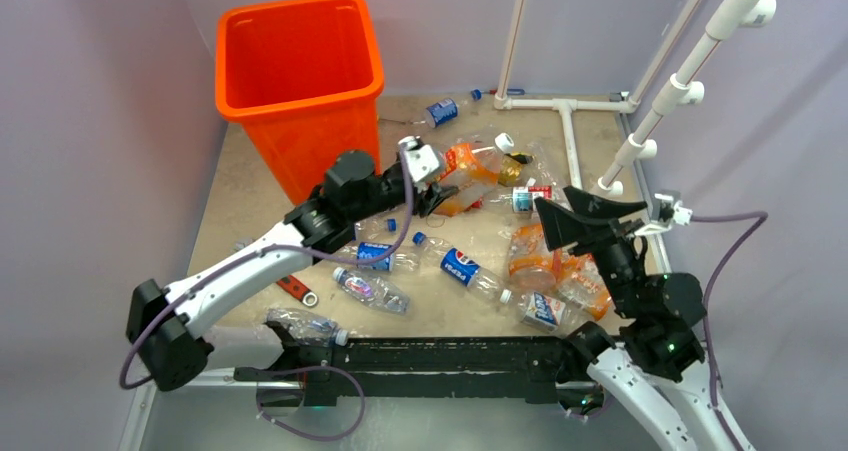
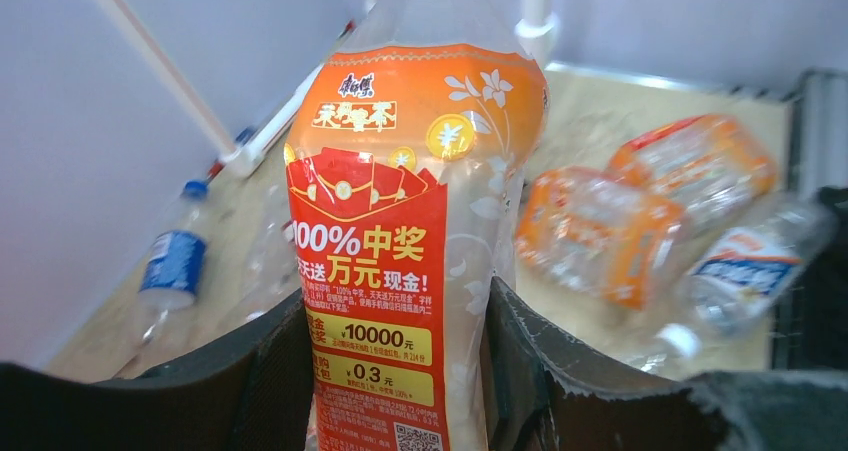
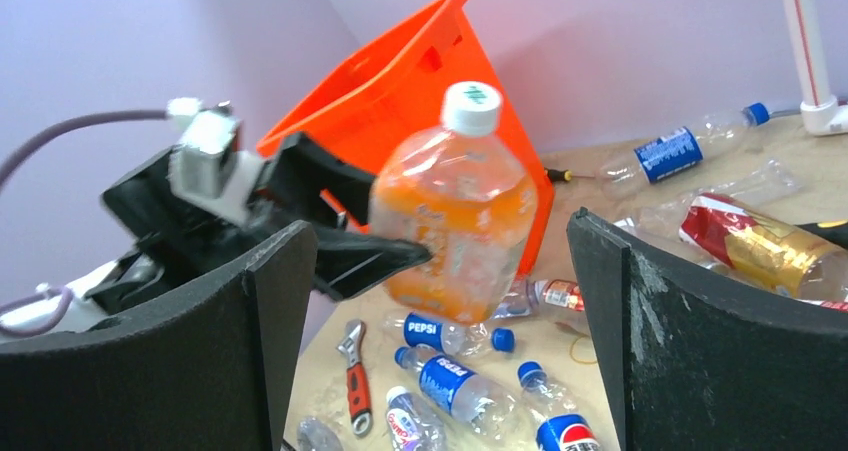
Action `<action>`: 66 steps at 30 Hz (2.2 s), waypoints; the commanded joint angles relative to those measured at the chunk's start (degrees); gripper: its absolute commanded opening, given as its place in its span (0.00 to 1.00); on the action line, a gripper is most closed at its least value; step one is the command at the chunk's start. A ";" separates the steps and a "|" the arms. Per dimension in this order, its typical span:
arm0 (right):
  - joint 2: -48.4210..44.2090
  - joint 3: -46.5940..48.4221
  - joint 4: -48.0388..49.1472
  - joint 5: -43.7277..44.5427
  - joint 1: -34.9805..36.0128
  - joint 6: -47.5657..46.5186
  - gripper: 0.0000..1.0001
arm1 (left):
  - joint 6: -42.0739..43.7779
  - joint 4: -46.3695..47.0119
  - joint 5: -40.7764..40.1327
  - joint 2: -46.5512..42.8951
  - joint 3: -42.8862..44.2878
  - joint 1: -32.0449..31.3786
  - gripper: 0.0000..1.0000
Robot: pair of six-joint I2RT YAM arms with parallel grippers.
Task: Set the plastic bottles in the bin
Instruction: Pick up the plastic bottle at the center of the board.
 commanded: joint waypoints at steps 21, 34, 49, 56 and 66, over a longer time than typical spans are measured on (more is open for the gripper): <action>34.11 15.11 15.78 -14.56 0.23 1.76 0.72 | -14.94 16.99 6.35 -14.08 -13.52 -1.66 0.28; 36.38 19.18 9.92 -20.42 0.23 -0.40 0.01 | -17.62 19.63 3.99 -14.77 -14.39 -1.64 0.38; 37.54 26.97 21.51 -18.65 0.18 -6.32 0.00 | -21.39 -9.51 -22.25 -26.14 -3.66 -1.91 0.99; 46.64 31.64 41.86 -17.09 0.31 -1.96 0.00 | -23.46 -11.53 -23.09 -35.94 -12.14 -1.95 0.99; 66.95 52.07 48.65 -17.14 4.94 -7.83 0.00 | -29.90 -12.13 -21.49 -32.64 -17.85 -1.98 0.97</action>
